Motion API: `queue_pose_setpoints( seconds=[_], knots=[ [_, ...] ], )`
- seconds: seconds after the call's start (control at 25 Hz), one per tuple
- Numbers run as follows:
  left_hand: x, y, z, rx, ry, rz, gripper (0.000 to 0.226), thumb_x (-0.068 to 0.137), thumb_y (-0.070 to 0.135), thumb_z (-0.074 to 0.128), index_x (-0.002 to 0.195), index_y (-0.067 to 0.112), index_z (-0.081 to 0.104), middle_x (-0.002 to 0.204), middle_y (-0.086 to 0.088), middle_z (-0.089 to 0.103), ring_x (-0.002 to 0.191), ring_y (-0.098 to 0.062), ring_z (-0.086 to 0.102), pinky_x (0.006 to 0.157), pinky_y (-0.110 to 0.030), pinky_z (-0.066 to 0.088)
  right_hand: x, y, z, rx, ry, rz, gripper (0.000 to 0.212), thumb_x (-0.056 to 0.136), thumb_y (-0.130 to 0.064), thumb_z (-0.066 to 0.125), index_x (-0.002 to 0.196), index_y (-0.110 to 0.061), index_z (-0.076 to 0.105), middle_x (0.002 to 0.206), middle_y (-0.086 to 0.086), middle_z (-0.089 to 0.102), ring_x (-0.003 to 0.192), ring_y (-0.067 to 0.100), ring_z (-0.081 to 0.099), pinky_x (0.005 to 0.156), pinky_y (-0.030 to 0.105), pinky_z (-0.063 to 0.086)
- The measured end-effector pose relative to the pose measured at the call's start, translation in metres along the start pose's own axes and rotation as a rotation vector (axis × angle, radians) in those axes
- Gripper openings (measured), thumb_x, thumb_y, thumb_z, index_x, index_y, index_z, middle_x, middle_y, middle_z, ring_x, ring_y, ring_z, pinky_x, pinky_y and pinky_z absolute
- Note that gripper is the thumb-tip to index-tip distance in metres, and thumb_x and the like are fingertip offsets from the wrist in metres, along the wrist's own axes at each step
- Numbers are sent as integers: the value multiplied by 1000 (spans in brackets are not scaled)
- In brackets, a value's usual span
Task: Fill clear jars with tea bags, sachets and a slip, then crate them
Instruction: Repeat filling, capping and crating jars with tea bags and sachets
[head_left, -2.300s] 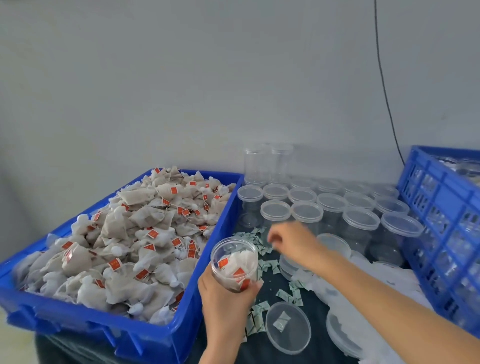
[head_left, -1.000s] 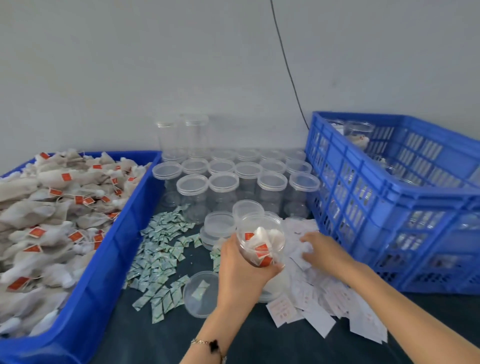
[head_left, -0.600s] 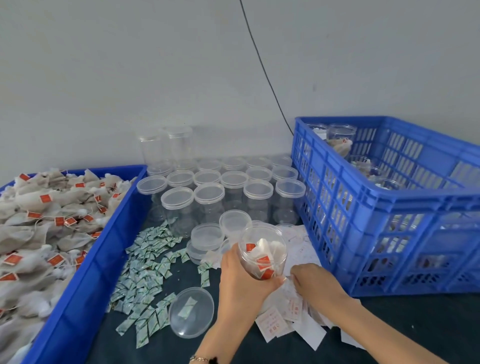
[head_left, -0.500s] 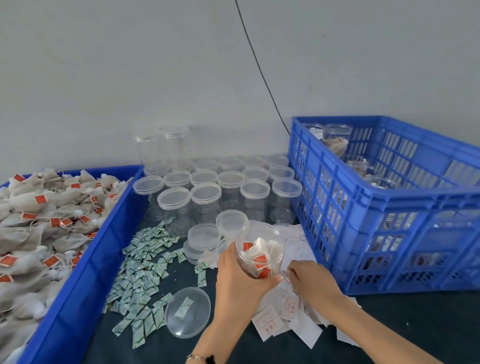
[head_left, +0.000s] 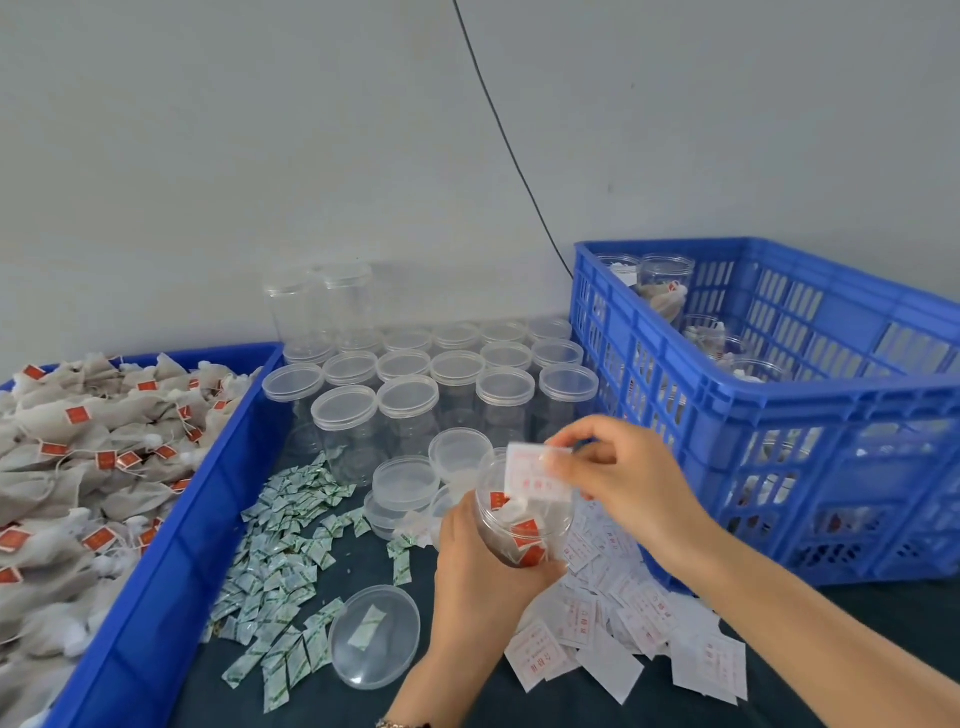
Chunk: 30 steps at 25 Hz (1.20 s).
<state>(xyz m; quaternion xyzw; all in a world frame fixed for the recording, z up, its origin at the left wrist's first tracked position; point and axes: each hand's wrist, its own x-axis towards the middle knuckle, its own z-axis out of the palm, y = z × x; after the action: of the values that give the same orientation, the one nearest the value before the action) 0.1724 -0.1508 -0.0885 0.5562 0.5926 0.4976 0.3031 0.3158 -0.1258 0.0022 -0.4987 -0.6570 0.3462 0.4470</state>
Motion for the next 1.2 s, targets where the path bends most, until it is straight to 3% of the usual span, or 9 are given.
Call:
queue_pose_setpoints(
  seconds=[0.32,0.4,0.48,0.64,0.76,0.88,0.96,1.08,1.2],
  knots=[
    [-6,27,-8,-20,-55,19,76,40,39,86,107,39,52,105,6,63,97,-13,63,82,-38,55,-25,-9,-19,-390,16,-210,18,82,-37,68,97,-41,57,102,-22,52,80,-4,52,75,7,39],
    [-5,40,-11,51,-119,76,79,36,48,83,108,37,55,100,9,66,94,-7,64,79,-27,55,-37,-18,-32,-495,-34,-340,13,87,-44,57,95,-36,64,105,-26,51,94,-6,49,83,6,36],
    [-5,54,-18,117,-221,139,85,37,59,82,114,39,51,104,21,63,98,6,60,80,-12,49,-48,-26,-48,-643,-34,-512,30,92,-47,46,94,-28,69,107,-23,58,97,-2,48,87,13,37],
    [-1,100,-22,205,-428,131,88,50,65,76,118,49,22,124,28,32,122,6,37,103,-11,34,-61,-44,-79,-796,80,-783,42,97,-54,31,110,-22,55,118,-10,61,109,9,51,91,26,40],
    [5,143,-6,208,-346,212,73,38,68,53,106,55,32,111,31,46,109,11,47,88,-1,35,-52,-62,-103,-881,94,-852,47,97,-56,26,117,-23,53,116,-11,62,110,8,53,94,26,40],
    [17,178,6,95,-274,271,62,32,62,65,91,49,56,88,31,65,86,16,59,67,-2,43,-31,-80,-132,-971,31,-826,48,94,-55,34,94,-21,67,86,-12,66,87,9,61,88,32,43],
    [36,203,13,37,-336,321,67,24,60,70,88,43,58,84,34,65,76,10,64,57,-8,48,-10,-96,-156,-1003,-43,-721,45,87,-61,40,88,-26,69,86,-17,64,88,4,58,90,32,44],
    [78,244,25,-43,-368,428,82,25,58,85,98,47,49,88,35,62,70,8,65,51,-12,50,34,-135,-195,-949,-214,-444,45,67,-74,46,86,-40,70,94,-25,59,96,-7,49,91,20,40],
    [133,278,58,-83,-321,521,85,41,53,82,113,37,40,76,25,66,57,10,63,44,-9,46,87,-170,-234,-969,-267,-409,39,59,-67,52,83,-42,70,85,-20,68,82,-6,58,73,13,43]
  ],
)
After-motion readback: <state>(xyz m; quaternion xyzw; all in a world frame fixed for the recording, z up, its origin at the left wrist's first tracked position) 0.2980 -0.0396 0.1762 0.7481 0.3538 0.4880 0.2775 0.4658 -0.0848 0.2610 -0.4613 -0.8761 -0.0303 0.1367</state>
